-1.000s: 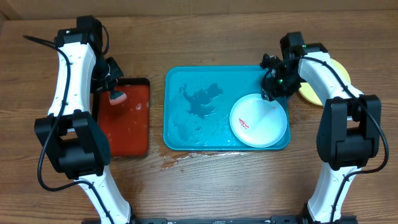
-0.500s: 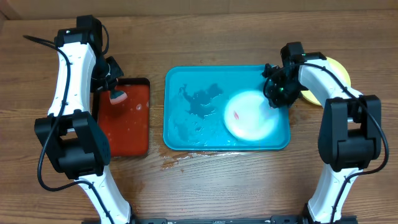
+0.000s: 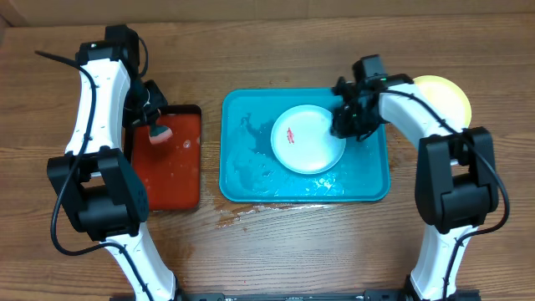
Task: Clean dirty plates on tray and stack at the side
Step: 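Move the right gripper to the white plate and grasp its rim, then bring the left-held sponge from the red tray onto the white plate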
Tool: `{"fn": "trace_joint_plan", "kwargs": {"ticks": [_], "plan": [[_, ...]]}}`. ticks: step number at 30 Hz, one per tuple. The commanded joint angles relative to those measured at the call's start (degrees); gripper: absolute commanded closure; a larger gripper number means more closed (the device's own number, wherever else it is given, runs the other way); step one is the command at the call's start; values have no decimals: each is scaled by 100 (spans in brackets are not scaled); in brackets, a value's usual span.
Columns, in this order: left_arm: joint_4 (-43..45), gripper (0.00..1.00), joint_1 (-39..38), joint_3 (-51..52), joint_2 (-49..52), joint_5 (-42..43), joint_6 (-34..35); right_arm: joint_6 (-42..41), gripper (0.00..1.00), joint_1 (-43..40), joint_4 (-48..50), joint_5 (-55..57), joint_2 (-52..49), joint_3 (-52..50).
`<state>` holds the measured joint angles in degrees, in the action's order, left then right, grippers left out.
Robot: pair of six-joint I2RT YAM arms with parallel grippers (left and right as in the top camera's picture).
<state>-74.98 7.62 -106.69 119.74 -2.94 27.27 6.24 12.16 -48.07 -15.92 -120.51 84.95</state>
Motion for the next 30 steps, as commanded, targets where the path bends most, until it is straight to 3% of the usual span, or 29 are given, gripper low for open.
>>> {"fn": "trace_joint_plan", "kwargs": {"ticks": [1, 6, 11, 21, 30], "plan": [[94, 96, 83, 203, -87, 282, 13, -101, 68, 92, -24, -66, -44, -46], [170, 96, 85, 428, -87, 273, -35, -328, 69, 133, -210, 57, -44, -50], [372, 96, 90, 651, -87, -175, -48, -352, 86, 133, -319, 297, -44, -61], [1316, 96, 116, 1729, -85, -184, -24, -350, 87, 133, -284, 297, -44, -61], [2376, 96, 116, 2358, -92, -909, -4, -350, 87, 133, -151, 297, -44, -61]]}}
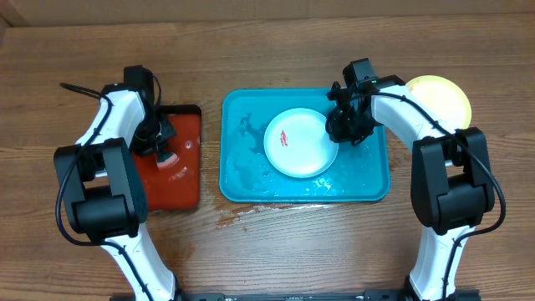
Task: Clean dirty plates on tray and stack at the side
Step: 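Bring the left-held sponge from the red tray onto the white plate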
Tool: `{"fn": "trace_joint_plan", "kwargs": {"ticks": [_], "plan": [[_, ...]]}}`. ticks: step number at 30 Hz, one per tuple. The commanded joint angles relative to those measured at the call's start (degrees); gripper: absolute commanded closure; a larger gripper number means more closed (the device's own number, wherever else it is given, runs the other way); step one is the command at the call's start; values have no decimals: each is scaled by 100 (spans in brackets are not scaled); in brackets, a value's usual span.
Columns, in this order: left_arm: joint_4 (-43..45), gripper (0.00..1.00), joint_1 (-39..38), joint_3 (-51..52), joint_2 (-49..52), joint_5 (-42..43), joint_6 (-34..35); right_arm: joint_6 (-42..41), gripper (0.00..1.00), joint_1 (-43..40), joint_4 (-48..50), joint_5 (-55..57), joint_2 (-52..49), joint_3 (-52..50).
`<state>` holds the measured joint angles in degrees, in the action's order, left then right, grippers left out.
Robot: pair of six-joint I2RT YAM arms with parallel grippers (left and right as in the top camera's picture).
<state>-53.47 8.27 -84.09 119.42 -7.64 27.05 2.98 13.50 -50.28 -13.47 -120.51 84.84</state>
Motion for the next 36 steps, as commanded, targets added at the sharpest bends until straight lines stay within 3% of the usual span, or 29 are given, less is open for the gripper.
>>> {"fn": "trace_joint_plan", "kwargs": {"ticks": [1, 8, 11, 16, 20, 30, 36], "plan": [[229, 95, 50, 52, -74, -433, 17, -24, 87, 0, 83, 52, -44, -50], [-431, 96, 48, -697, -439, -33, -87, -24, 87, 0, 98, 52, -44, -50], [-507, 96, 48, -870, -885, 625, -584, -24, 88, 0, 127, 35, -44, -50], [-682, 96, 24, -870, -1248, 1281, -774, -31, 93, 0, 160, -92, -44, -50], [-874, 96, -125, -831, -1250, 1871, -922, -570, 96, 0, 188, -166, -44, -52], [-603, 96, -1235, -647, -1215, 1910, -1067, -905, 96, 92, 243, -166, -50, -52], [-138, 96, -1884, -643, -1143, 1910, -597, -1169, 96, 339, 313, -162, -50, -52]]}}
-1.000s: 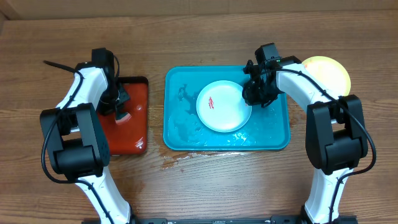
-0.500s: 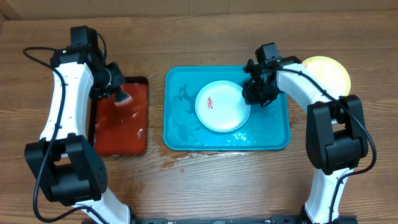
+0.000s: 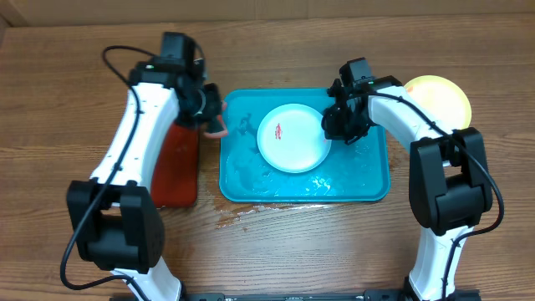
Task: Clean dirty plates on tray and stack at the side
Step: 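Bring the left-held sponge from the red tray onto the white plate, then scrub the white plate with the left-held sponge while right gripper holds it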
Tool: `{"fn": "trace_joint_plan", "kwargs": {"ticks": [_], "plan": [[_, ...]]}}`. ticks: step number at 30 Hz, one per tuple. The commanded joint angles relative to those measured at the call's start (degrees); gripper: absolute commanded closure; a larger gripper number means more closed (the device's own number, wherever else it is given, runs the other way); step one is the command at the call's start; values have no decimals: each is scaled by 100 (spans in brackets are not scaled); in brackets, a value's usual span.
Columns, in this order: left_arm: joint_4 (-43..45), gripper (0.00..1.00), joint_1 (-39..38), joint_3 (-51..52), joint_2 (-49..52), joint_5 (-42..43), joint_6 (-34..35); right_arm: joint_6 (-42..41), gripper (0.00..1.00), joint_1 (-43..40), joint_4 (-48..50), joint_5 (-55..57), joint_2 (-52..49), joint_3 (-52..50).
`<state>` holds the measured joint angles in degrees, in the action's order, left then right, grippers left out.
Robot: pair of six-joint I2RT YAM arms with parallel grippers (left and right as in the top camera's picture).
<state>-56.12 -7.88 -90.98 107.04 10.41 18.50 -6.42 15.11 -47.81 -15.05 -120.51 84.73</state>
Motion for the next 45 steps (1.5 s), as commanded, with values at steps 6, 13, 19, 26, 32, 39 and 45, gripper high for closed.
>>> {"fn": "trace_joint_plan", "kwargs": {"ticks": [6, 13, 19, 26, 32, 39, 45], "plan": [[732, 96, -953, 50, 317, 103, 494, -461, 96, 354, 232, -7, -50, -42], [1207, 96, -1711, 50, 1080, 149, 896, -560, 96, 358, 258, -7, -50, -42], [1596, 96, -2013, 50, 1547, 103, 894, -584, 96, 358, 256, -4, -50, -42], [1523, 96, -1987, 50, 1985, -909, 892, -581, 96, 358, 249, -4, -50, -42], [1213, 96, -1757, -35, 1956, -2157, 841, -579, 96, 358, 210, -4, -50, -42], [608, 96, -1368, -634, 1956, -2559, 833, -577, 96, 358, 210, -2, -50, -42], [409, 96, -1226, -1217, 1956, -1899, 540, -577, 96, 356, 214, 0, -50, -42]]}}
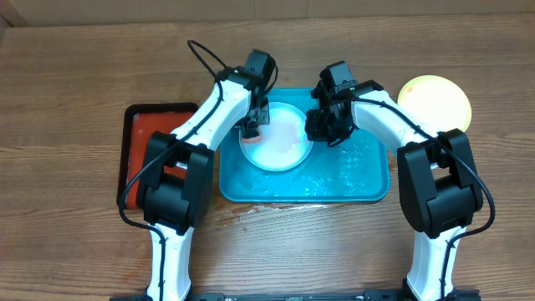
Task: Clean dirty plates on tray and stack at the side
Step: 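Scrub the white plate with the left-held sponge while right gripper holds it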
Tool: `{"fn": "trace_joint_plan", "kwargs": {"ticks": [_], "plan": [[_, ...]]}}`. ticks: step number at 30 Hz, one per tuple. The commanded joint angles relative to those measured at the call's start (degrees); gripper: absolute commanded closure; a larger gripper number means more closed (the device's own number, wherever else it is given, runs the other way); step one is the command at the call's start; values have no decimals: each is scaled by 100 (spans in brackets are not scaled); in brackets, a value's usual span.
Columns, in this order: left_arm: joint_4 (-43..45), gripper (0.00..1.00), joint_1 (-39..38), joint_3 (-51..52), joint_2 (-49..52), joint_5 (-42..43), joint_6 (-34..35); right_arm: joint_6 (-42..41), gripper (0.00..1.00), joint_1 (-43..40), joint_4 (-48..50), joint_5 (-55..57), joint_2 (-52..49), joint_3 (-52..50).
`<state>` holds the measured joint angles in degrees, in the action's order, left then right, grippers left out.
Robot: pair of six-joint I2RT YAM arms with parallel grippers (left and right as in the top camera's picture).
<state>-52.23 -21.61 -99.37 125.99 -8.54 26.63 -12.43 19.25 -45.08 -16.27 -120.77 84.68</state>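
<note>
A white plate (280, 144) lies in the blue tray (351, 180), left of the tray's middle, its surface smeared pinkish. My left gripper (252, 125) is shut on a red-headed scrubber (254, 123), pressed down at the plate's left rim. At the plate's right rim sits my right gripper (318, 127), seemingly shut on the edge; its fingers are hidden under the wrist. A yellow plate (435, 99) rests on the table to the right of the tray.
A red tray (146, 159) with wet red residue lies at the left, mostly uncovered. Water is spilled on the wood (242, 213) below the blue tray's front left corner. Both arms cross over the blue tray's back edge.
My left gripper has gone from the blue tray's left edge onto the plate's left rim with the scrubber. The plate and my right gripper have shifted further left. The small red stain no longer shows; a pink smear does.
At first my left gripper held the scrubber over the red tray while my right gripper held the white plate's right rim. The scrubber then dipped lower in the red tray, later reached the blue tray's left edge, and now rests on the plate, which has slid leftward.
</note>
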Motion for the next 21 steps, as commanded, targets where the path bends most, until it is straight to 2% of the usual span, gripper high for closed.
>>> {"fn": "trace_joint_plan", "kwargs": {"ticks": [1, 6, 9, 21], "plan": [[20, 96, 144, -439, 61, 310, -398, 24, 96, -57, -59, 122, -24, -37], [201, 96, 144, -531, 63, 2179, -868, 24, 96, -57, -59, 122, -24, -37], [256, 96, 111, -511, 76, 2726, -863, 24, 96, -57, -33, 122, -24, -37], [267, 96, -168, -422, 699, 2223, -868, 22, 96, -57, 22, 120, -24, -37]]}}
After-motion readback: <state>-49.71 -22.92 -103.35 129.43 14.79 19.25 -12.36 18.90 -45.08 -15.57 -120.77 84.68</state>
